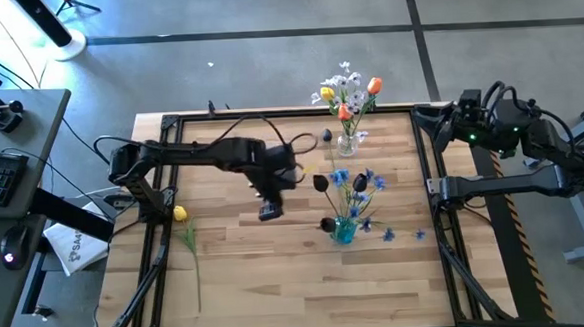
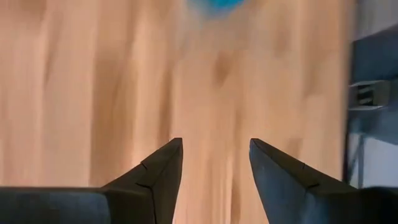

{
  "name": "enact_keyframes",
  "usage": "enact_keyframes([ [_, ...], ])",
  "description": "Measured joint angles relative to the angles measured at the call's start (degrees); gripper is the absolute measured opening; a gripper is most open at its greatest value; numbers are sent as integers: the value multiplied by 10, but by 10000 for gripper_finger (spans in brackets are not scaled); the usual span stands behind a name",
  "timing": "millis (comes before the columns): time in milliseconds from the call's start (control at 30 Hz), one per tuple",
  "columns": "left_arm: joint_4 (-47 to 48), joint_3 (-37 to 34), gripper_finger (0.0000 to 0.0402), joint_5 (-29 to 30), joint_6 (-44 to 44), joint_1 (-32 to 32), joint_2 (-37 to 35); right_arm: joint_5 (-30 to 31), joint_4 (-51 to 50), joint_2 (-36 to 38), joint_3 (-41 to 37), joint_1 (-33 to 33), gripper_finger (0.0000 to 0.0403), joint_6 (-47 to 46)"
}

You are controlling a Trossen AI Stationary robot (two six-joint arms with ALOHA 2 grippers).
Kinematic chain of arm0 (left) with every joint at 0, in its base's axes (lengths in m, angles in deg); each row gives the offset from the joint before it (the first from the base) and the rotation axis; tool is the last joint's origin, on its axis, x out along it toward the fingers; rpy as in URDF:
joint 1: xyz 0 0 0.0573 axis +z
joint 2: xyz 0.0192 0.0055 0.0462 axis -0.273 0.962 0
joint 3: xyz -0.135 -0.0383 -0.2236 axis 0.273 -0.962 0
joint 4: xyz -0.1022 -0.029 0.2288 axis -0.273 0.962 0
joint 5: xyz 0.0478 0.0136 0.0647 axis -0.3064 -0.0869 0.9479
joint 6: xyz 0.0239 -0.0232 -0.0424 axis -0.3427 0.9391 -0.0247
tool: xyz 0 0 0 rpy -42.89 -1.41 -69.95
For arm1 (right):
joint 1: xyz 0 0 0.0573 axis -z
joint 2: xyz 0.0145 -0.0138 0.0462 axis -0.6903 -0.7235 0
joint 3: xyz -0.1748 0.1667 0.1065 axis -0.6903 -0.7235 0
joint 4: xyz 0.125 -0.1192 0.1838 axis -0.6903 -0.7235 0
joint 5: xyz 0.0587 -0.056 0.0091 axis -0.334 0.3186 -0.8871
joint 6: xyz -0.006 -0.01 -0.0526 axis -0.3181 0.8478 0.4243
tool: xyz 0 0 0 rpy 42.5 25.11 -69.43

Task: Sort flowers into vase by color
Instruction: Put the yellow flower into the transparent vase

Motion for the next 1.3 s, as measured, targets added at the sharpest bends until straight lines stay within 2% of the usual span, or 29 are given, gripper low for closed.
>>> enact_keyframes([
  [133,124,-32,158,63,106,-2,0,0,-3,0,0,0,199,0],
  [267,202,-75,147,62,225,-11,-1,0,-3,0,0,0,199,2],
  [400,229,-122,146,58,312,-35,-3,0,-3,0,0,0,199,15],
  [667,222,-215,146,11,471,-75,-39,0,-3,0,0,0,199,47],
  [1067,166,-398,146,-75,710,-94,-229,0,-3,0,0,0,199,75],
  [1300,76,-488,146,-104,806,-111,-271,0,-2,0,0,0,199,72],
])
